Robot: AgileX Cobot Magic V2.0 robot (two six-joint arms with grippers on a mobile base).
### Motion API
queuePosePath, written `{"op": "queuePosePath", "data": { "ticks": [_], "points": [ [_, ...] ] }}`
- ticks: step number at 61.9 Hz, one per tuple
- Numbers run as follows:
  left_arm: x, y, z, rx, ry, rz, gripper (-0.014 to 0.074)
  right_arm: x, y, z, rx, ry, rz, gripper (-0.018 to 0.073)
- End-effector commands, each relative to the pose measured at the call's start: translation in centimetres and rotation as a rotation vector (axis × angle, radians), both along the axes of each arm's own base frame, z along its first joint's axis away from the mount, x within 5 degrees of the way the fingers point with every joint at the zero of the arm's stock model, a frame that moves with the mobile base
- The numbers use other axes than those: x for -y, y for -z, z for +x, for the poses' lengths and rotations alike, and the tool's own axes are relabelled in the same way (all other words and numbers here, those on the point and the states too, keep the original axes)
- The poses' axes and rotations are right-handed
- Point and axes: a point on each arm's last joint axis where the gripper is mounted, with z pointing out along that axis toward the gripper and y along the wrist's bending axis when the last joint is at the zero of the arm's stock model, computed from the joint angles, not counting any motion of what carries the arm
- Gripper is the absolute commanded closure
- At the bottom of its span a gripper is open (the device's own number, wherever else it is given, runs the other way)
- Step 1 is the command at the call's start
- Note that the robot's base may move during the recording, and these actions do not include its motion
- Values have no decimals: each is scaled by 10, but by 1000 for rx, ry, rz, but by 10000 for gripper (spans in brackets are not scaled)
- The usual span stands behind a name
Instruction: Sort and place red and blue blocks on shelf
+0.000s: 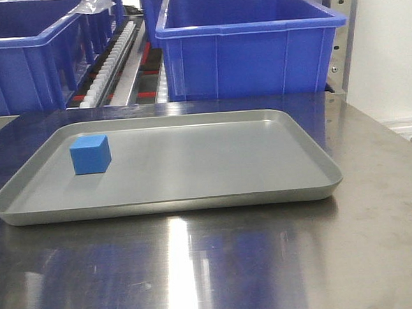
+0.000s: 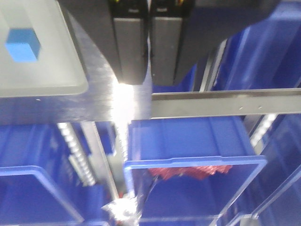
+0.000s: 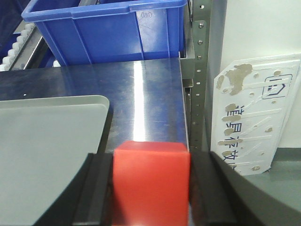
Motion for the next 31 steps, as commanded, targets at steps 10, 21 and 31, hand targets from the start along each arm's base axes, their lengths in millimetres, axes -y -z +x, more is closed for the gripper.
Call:
{"op": "queuePosePath", "data": {
  "ticks": [10, 21, 31],
  "points": [
    [5, -49, 46, -72, 2, -13, 472, 1, -19, 1, 127, 10, 0, 508],
    [7, -42, 57, -128, 3, -25, 472, 1, -19, 1, 127, 10, 0, 508],
    [6, -40, 57, -152, -3, -29, 472, 1, -19, 1, 127, 10, 0, 508]
  ]
}}
